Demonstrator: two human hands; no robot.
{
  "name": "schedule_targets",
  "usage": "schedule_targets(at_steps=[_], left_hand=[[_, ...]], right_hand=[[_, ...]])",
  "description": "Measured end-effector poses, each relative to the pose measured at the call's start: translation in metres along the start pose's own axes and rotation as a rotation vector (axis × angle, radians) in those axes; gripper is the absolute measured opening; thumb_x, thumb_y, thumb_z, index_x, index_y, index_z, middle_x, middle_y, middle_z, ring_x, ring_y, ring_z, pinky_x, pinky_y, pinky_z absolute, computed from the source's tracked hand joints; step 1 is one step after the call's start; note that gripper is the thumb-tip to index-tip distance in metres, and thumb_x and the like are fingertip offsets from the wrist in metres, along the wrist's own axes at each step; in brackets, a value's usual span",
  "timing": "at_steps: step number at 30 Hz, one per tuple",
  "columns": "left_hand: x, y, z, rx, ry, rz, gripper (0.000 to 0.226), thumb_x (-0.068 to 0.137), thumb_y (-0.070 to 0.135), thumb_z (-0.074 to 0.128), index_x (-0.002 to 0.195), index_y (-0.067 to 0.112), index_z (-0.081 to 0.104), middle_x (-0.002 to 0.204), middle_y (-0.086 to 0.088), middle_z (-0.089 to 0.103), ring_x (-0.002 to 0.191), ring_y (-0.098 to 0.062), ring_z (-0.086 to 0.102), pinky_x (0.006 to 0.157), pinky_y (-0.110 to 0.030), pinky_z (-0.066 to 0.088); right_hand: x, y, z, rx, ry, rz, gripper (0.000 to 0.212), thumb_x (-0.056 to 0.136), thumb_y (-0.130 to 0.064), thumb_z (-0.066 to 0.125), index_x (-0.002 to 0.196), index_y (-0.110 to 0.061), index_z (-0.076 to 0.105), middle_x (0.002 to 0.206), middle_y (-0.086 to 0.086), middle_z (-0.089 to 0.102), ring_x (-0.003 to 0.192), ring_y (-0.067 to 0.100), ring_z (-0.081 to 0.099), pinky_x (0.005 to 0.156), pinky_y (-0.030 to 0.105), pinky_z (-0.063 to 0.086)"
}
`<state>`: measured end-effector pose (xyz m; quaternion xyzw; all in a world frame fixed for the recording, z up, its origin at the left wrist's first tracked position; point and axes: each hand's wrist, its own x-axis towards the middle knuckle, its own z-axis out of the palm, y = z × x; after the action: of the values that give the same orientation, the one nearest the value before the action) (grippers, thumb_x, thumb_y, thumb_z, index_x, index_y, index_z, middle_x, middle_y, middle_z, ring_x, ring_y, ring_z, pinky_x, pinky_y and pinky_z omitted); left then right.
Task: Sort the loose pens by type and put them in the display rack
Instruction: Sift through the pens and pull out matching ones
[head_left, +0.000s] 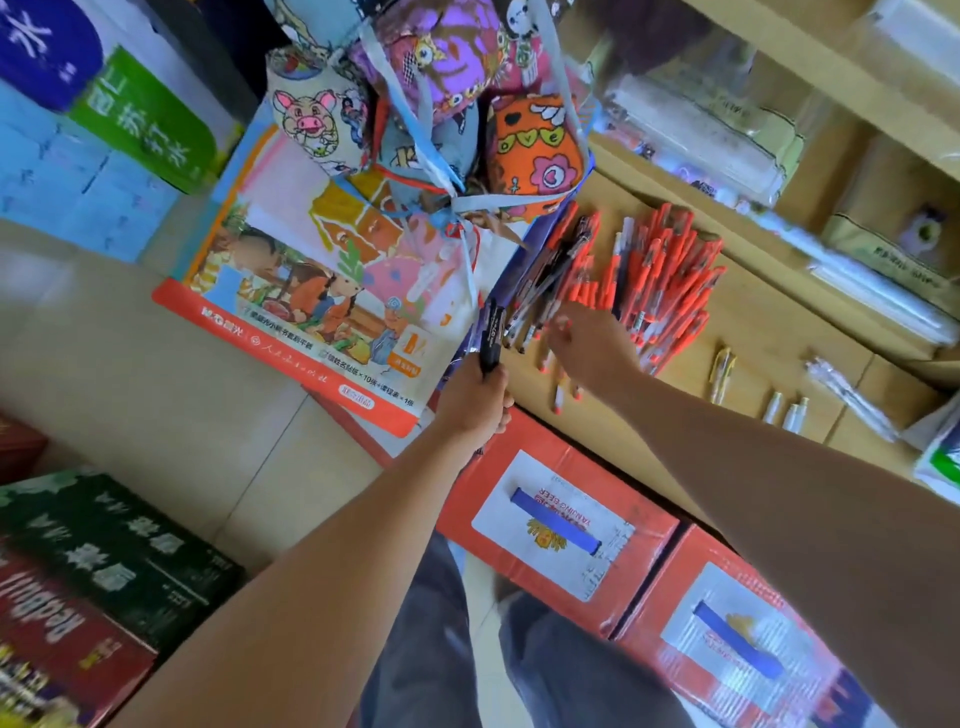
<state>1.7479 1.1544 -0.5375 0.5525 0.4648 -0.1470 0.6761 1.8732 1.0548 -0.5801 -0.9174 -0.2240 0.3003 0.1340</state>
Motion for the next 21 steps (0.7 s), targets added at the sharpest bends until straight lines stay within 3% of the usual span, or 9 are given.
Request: schedule_targets(at_steps=[3, 6, 10, 16, 21], left_hand=[[0.001, -0.003, 0.0, 0.006, 0.012, 0.023, 0.023, 0.102, 0.014, 0.037, 0.079, 0.014, 0.037, 0.065, -0.005, 0.044, 0.051, -0.016, 0.039, 0.046, -0.025, 0.035], [0.002, -0.008, 0.0, -0.005, 0.01, 0.03, 0.023, 0.103, 0.015, 0.037, 0.08, 0.013, 0.038, 0.064, -0.004, 0.044, 0.051, -0.016, 0.039, 0.045, -0.023, 0.035], [0.003, -0.013, -0.002, 0.009, 0.012, 0.021, 0.019, 0.103, 0.017, 0.037, 0.084, 0.012, 0.038, 0.067, -0.005, 0.046, 0.053, -0.015, 0.041, 0.047, -0.023, 0.038], [0.006, -0.012, -0.001, 0.0, 0.019, 0.012, 0.019, 0.103, 0.017, 0.038, 0.084, 0.012, 0.039, 0.067, -0.005, 0.046, 0.052, -0.016, 0.042, 0.047, -0.023, 0.038], [0.008, -0.011, -0.001, -0.009, 0.011, 0.018, 0.019, 0.103, 0.016, 0.038, 0.084, 0.012, 0.039, 0.066, -0.004, 0.047, 0.053, -0.016, 0.042, 0.046, -0.021, 0.038]], right_hand=[[0.009, -0.012, 0.003, -0.049, 0.069, 0.036, 0.024, 0.098, -0.028, 0.047, 0.113, -0.012, 0.056, 0.085, 0.008, 0.064, 0.072, 0.028, 0.062, 0.055, 0.03, 0.046], [0.011, -0.016, 0.008, -0.089, 0.084, -0.009, 0.024, 0.098, -0.028, 0.047, 0.117, -0.013, 0.047, 0.081, 0.009, 0.061, 0.07, 0.03, 0.061, 0.054, 0.034, 0.049], [0.009, -0.01, 0.009, -0.169, 0.037, -0.002, 0.021, 0.098, -0.026, 0.042, 0.112, -0.014, 0.053, 0.082, 0.012, 0.063, 0.072, 0.033, 0.063, 0.062, 0.042, 0.057], [0.022, -0.015, 0.007, 0.092, 0.063, 0.113, 0.039, 0.094, -0.05, 0.05, 0.083, -0.015, 0.062, 0.069, 0.003, 0.062, 0.062, 0.021, 0.061, 0.053, 0.029, 0.051], [0.04, -0.028, 0.014, 0.196, 0.085, 0.293, 0.042, 0.089, -0.048, 0.062, 0.077, -0.008, 0.055, 0.062, 0.003, 0.053, 0.051, 0.017, 0.051, 0.041, 0.021, 0.033]])
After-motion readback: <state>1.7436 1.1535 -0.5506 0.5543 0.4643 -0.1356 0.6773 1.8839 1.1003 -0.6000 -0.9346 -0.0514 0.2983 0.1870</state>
